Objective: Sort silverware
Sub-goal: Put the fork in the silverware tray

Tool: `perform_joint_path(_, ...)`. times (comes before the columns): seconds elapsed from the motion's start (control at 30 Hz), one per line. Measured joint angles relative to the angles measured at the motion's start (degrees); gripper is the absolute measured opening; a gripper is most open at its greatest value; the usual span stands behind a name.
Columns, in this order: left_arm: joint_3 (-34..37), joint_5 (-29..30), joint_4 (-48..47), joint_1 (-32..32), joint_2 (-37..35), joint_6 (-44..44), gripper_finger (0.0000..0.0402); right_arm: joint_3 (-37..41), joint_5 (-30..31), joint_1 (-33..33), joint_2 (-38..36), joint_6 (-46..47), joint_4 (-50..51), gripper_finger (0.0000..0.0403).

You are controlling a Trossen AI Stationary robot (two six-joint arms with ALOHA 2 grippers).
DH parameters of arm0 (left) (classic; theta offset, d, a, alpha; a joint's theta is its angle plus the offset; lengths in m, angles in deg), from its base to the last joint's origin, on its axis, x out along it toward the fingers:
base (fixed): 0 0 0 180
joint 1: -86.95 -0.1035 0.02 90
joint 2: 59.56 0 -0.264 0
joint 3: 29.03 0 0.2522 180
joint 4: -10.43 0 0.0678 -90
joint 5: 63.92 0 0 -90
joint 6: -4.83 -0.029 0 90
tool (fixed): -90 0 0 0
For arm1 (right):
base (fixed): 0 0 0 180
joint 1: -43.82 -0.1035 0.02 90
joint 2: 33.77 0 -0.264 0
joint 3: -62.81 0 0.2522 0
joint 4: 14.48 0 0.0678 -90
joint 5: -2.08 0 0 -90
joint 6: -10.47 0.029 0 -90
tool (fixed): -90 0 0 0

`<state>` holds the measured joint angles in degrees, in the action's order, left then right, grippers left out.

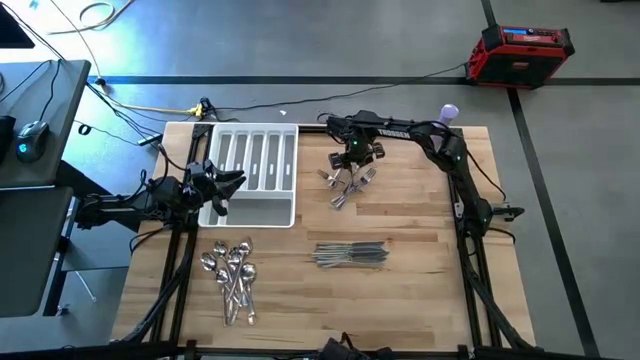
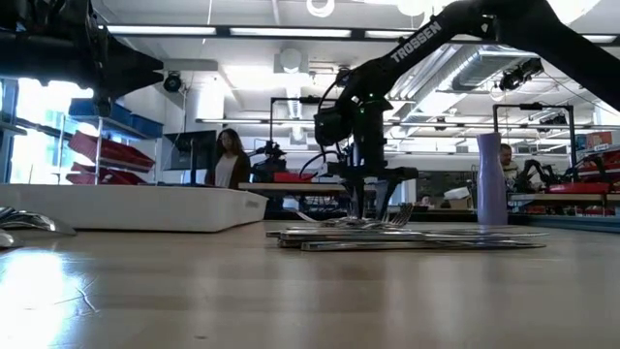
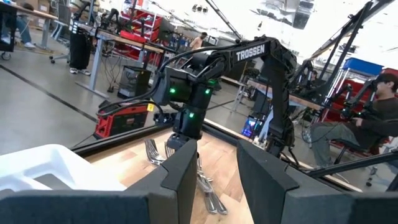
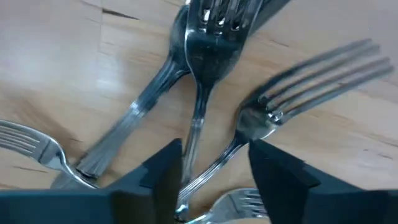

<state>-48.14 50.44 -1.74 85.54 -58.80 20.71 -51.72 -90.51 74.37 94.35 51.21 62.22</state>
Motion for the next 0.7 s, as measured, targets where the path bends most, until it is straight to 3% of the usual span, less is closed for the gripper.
perform_joint_path(0.1,0.0,0.0,0.0,0.0,0.0,0.0,0.0097,-0.1,0.1,0.0,-0.4,-0.6,2.8,0.0209)
perform_joint_path(0.23,0.0,0.0,0.0,0.0,0.0,0.0,0.0097,1.0,1.0,-0.1,-0.4,2.5,4.6,0.0216)
perform_joint_path(0.7,0.0,0.0,0.0,0.0,0.0,0.3,0.0097,3.5,1.0,-0.2,-0.3,7.5,-1.0,0.0155)
